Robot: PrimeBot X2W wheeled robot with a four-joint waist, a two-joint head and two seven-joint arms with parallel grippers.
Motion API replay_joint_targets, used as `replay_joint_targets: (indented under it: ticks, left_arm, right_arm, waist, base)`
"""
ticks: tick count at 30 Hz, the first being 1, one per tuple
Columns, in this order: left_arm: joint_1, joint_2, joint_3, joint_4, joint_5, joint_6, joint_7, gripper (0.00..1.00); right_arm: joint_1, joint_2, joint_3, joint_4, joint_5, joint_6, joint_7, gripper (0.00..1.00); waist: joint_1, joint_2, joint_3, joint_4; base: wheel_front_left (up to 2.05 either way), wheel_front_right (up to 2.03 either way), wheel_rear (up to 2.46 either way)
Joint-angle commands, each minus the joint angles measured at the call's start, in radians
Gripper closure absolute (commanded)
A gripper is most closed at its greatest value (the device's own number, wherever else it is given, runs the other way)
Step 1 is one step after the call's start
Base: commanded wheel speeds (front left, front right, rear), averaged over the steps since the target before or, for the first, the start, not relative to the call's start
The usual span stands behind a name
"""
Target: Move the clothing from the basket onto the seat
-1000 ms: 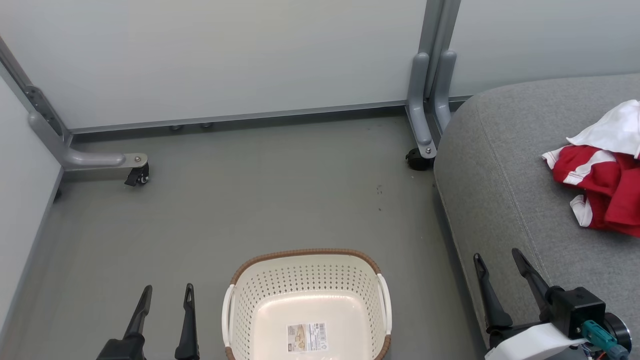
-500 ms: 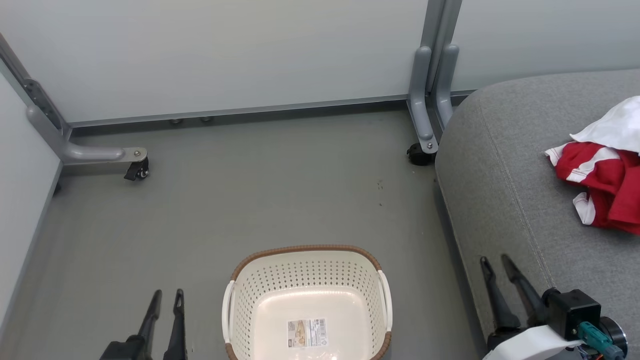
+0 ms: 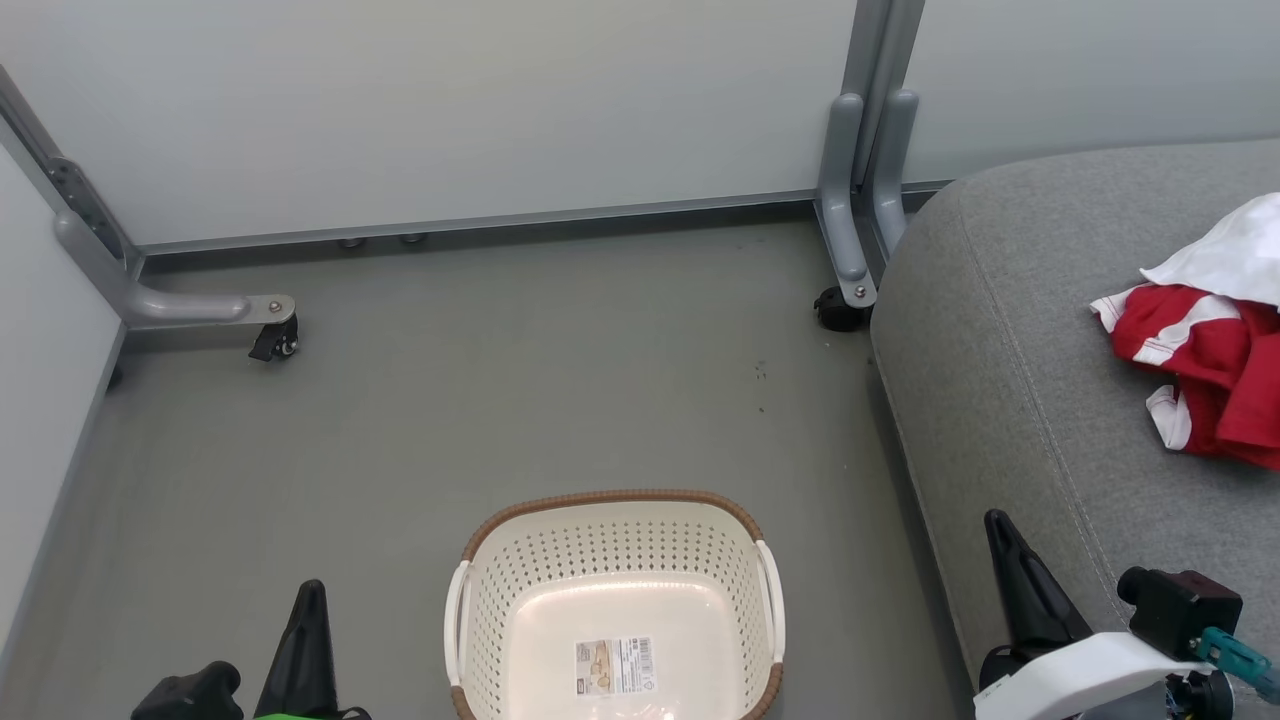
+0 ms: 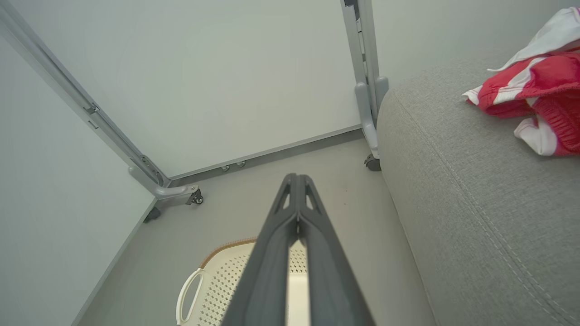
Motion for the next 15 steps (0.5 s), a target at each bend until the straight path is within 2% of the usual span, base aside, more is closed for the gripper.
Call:
replay_joint_targets:
  ticks: [1,15]
  left_arm:
    - [-0.033,-0.002,0.011,-0.009,-0.048,-0.006,0.008,1.0]
    - [-0.075,-0.006,0.036,0.004,-0.274,-0.017,0.065,1.0]
  right_arm:
    - [-0.029,-0.01,-0.004,-0.004,0.05,0.0,0.004,1.0]
    - [-0.076,-0.021,-0.013,0.046,0.292,0.0,0.022,1.0]
  waist:
    - [0.0,-0.0001,0.0,0.0]
    - [0.0,-0.0001,-0.001,0.001]
  base:
    - [0.0,0.0,0.0]
    - [0.0,0.0,0.0]
